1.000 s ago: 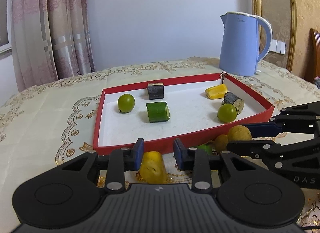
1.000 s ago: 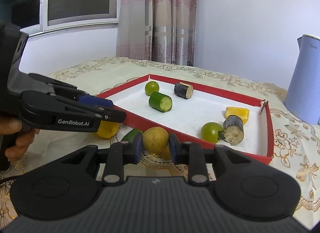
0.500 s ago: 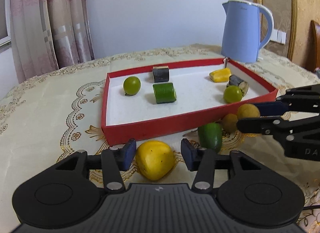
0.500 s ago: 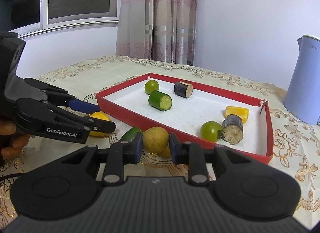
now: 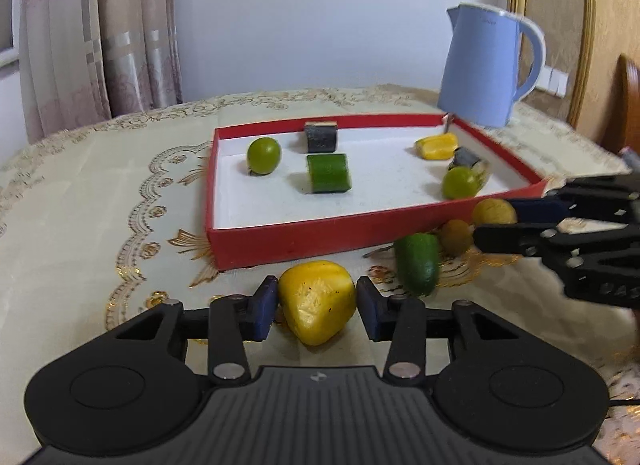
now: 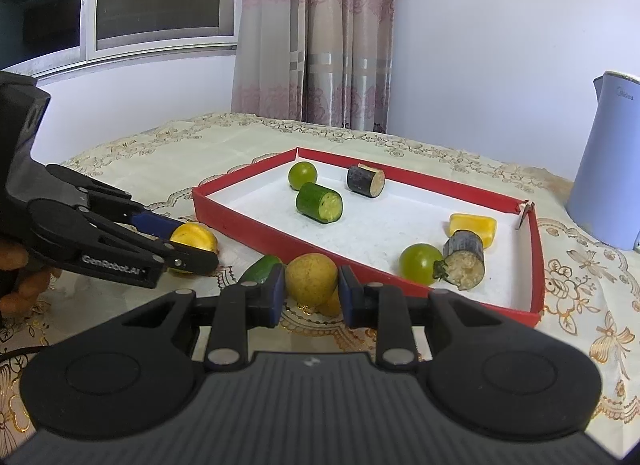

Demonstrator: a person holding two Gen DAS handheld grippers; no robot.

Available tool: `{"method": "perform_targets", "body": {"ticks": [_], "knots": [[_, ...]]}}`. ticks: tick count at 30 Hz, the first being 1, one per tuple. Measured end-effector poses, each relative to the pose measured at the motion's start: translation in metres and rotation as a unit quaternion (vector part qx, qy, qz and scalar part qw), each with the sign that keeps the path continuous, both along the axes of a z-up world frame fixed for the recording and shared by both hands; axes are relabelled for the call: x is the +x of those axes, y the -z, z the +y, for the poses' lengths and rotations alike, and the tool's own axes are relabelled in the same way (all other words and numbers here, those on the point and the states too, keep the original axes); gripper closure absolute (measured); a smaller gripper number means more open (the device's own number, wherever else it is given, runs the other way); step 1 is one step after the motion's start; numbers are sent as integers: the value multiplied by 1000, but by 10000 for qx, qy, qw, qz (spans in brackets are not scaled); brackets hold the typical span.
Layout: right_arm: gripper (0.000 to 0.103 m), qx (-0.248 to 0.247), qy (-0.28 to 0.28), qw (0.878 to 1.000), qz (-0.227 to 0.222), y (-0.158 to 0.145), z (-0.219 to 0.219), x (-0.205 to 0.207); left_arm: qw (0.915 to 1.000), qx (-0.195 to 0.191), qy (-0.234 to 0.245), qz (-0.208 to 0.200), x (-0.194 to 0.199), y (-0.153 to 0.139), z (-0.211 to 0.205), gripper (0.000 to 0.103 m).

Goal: Organize fruits
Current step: 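Carry the longan into the tray and open the right gripper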

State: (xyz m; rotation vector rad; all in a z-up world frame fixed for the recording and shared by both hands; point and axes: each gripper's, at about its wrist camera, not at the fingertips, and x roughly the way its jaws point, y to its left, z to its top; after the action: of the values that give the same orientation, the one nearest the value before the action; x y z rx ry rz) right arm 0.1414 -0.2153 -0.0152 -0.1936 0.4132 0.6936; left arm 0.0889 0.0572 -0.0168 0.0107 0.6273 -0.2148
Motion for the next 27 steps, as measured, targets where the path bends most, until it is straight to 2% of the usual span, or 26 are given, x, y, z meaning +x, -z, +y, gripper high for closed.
{"method": "perform_targets", "body": {"ticks": [2,6,16,21,24,27], "knots": [[77,20,12,10000,-27,-1,-1,-1,9998,-164,91,44,0,0,-1,61],[77,53,141,9999,-60,-7,-4,4,10000,51,17,4,-1,1,-7,61],[77,-208,287,9986,-389,-40,3,35,9999,100,85,-5,0,5,-10,61],[76,-96,254,9988,-416,-40,6,34,9998,-3,186,55,0,4,-7,62],[77,-134,252,9988,-394,-38,7,35,9997,72,238,71,0,3,-8,62],[76,-164,294,9987,-377,-37,6,39,9996,-111,241,9,-3,-3,-5,62]]}}
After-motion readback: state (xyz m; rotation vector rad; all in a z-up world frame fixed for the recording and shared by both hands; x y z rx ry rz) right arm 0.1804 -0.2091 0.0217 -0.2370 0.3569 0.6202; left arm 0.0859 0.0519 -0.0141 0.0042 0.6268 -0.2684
